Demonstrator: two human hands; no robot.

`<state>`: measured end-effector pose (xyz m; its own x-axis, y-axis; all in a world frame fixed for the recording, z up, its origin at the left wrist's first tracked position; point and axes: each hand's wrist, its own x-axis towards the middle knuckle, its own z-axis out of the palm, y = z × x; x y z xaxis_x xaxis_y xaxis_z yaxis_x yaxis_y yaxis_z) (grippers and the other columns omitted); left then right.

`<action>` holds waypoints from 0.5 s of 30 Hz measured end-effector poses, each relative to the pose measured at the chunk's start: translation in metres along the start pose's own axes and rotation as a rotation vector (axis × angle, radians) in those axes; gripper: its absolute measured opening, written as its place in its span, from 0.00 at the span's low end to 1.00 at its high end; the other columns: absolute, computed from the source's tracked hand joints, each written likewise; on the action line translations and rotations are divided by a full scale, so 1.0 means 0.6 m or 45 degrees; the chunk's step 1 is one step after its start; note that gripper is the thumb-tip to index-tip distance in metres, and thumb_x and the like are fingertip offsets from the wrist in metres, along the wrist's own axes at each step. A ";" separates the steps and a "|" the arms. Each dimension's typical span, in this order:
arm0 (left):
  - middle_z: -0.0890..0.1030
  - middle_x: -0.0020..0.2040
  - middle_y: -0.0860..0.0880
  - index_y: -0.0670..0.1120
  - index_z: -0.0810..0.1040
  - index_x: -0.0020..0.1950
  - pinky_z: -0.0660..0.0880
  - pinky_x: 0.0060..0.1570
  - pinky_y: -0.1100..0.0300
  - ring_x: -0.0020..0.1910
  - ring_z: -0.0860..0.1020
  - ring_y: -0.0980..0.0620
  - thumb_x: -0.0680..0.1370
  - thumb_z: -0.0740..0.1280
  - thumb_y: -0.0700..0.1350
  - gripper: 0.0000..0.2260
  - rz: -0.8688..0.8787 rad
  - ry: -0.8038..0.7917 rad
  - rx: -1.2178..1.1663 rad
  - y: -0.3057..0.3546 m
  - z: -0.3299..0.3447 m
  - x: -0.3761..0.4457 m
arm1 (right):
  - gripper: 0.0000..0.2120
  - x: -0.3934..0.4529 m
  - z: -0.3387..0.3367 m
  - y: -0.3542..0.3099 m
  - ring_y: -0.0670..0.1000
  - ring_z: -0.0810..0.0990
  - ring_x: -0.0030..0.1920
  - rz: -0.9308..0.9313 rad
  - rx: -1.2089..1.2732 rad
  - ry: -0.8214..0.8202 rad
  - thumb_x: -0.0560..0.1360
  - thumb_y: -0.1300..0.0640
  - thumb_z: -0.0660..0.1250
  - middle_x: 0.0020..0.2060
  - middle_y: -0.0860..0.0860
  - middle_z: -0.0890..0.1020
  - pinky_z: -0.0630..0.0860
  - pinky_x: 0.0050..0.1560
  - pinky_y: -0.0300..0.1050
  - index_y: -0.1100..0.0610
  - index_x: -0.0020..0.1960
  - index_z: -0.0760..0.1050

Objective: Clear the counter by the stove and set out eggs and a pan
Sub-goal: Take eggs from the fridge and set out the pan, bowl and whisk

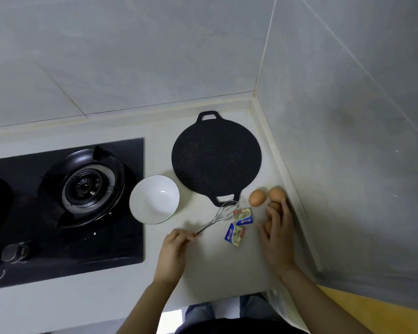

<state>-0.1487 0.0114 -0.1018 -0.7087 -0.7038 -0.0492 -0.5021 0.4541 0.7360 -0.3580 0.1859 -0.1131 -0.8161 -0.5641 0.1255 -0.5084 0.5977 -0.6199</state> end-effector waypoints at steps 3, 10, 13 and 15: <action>0.78 0.48 0.56 0.57 0.77 0.44 0.69 0.52 0.71 0.49 0.76 0.54 0.73 0.63 0.24 0.25 -0.023 0.008 -0.059 -0.001 -0.002 0.007 | 0.24 -0.010 -0.001 0.004 0.56 0.59 0.74 0.039 0.032 0.003 0.74 0.58 0.71 0.76 0.56 0.56 0.62 0.69 0.48 0.59 0.67 0.68; 0.79 0.47 0.54 0.57 0.78 0.41 0.70 0.50 0.71 0.49 0.77 0.56 0.74 0.65 0.26 0.23 -0.070 0.000 -0.164 -0.004 -0.017 0.002 | 0.33 -0.045 -0.010 -0.001 0.59 0.58 0.74 0.179 0.052 0.046 0.72 0.61 0.73 0.76 0.58 0.55 0.62 0.67 0.47 0.59 0.72 0.63; 0.79 0.46 0.54 0.58 0.79 0.40 0.70 0.49 0.73 0.48 0.77 0.58 0.74 0.65 0.26 0.24 -0.100 -0.017 -0.159 -0.004 -0.016 -0.005 | 0.32 -0.063 -0.013 -0.004 0.62 0.67 0.69 0.199 -0.007 0.077 0.70 0.61 0.74 0.72 0.59 0.62 0.72 0.62 0.52 0.58 0.70 0.64; 0.78 0.46 0.54 0.62 0.78 0.39 0.70 0.48 0.74 0.47 0.77 0.59 0.73 0.65 0.26 0.27 -0.123 -0.023 -0.151 -0.009 -0.015 -0.011 | 0.29 -0.069 -0.018 -0.006 0.62 0.73 0.62 0.234 -0.011 0.066 0.70 0.61 0.74 0.67 0.59 0.68 0.77 0.55 0.56 0.57 0.67 0.66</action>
<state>-0.1370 0.0087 -0.0995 -0.6691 -0.7309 -0.1348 -0.5069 0.3161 0.8020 -0.3251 0.2133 -0.1078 -0.9084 -0.4151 0.0503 -0.3515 0.6929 -0.6296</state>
